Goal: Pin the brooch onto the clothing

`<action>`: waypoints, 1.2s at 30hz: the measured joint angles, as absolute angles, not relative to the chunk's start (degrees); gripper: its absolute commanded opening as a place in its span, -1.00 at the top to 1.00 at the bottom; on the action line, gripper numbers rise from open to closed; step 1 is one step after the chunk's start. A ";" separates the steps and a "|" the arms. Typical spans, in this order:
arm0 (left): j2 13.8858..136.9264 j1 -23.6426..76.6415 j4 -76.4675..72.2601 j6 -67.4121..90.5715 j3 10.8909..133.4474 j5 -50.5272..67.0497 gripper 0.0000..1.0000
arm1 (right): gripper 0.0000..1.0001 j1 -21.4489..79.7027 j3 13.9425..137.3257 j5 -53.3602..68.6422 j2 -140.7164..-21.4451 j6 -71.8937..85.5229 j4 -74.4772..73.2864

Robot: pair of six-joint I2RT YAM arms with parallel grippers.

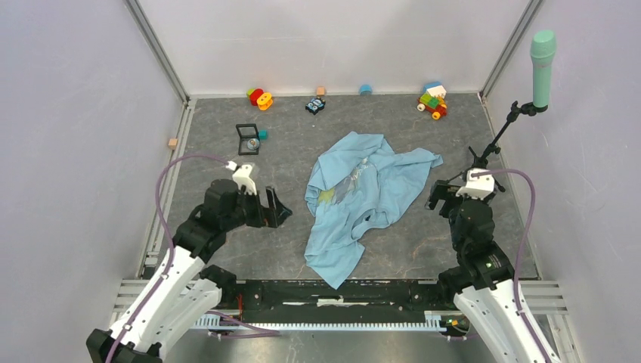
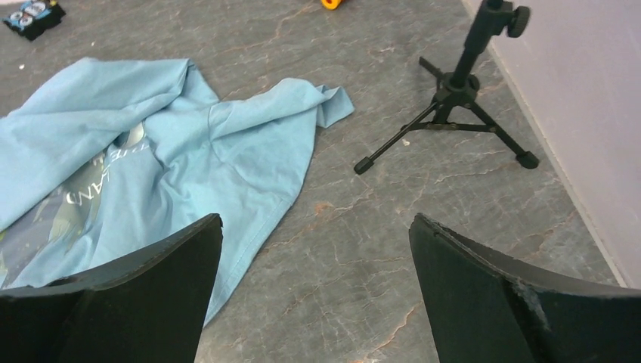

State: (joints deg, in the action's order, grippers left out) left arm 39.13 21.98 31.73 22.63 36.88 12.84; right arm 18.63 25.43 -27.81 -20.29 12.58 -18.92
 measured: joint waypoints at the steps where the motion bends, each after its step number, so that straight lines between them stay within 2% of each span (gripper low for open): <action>1: 38.52 23.73 30.87 23.94 35.62 13.17 -1.00 | -0.97 18.63 25.43 -26.74 -20.91 12.62 -19.00; 13: 40.62 45.95 21.56 38.72 20.18 11.07 -0.97 | -0.97 18.63 25.34 -13.76 -32.38 14.17 -18.92; 18: 45.80 51.53 15.84 41.95 18.35 9.61 -0.68 | -0.98 18.65 23.42 -10.13 -34.09 15.22 -17.61; 22: 52.21 55.18 12.27 43.68 18.15 8.47 -0.37 | -0.98 18.65 22.24 -8.49 -34.85 15.88 -17.21; 27: 57.43 60.42 9.10 44.86 19.18 3.75 -0.21 | -0.98 18.65 21.82 -7.29 -35.11 16.51 -16.53; 32: 59.40 64.47 7.66 46.57 19.73 -2.94 0.07 | -0.98 18.65 21.26 -6.44 -35.77 16.75 -15.29; 36: 59.64 66.15 7.55 48.14 19.73 -7.77 0.48 | -0.96 18.65 19.92 -5.76 -36.58 17.17 -13.50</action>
State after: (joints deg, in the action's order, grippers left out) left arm 59.64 66.15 7.55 48.14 19.73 -7.77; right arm 18.65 19.92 -5.76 -36.58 17.17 -13.50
